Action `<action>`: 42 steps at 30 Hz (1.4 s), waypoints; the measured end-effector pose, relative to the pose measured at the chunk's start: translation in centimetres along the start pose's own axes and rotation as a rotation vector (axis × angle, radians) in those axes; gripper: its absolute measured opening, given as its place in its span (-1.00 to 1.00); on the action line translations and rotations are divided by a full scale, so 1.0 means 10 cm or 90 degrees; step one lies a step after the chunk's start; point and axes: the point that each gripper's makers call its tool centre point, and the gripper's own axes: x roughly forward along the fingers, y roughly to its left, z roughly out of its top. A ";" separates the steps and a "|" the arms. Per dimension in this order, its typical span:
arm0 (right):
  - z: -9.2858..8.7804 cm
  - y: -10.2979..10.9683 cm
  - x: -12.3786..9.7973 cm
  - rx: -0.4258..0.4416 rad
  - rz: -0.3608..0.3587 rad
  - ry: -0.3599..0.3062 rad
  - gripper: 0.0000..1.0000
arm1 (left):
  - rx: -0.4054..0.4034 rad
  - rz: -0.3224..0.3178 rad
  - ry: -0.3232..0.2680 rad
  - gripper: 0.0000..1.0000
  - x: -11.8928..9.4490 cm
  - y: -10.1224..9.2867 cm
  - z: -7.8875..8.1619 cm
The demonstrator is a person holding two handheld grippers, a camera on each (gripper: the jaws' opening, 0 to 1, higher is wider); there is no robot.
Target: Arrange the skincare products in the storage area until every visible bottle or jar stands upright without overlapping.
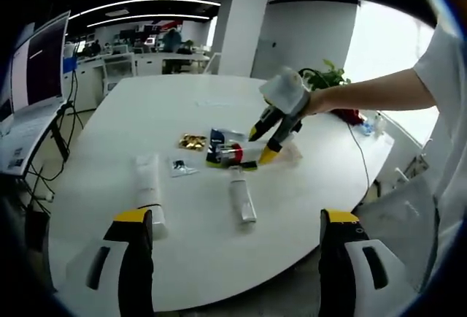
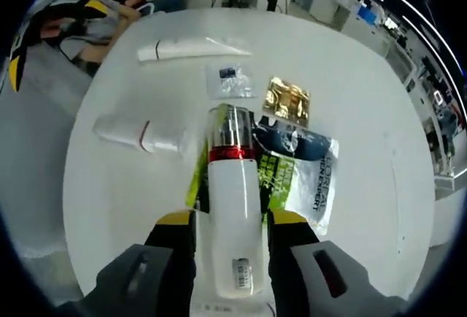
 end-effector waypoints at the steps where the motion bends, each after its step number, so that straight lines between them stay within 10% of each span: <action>1: 0.01 -0.01 0.01 -0.003 -0.001 0.002 -0.28 | 0.000 0.000 0.000 0.75 0.00 0.00 0.00; 42: 0.01 0.00 0.15 -0.009 0.008 0.027 -0.44 | 0.003 0.002 -0.004 0.75 0.00 0.00 0.02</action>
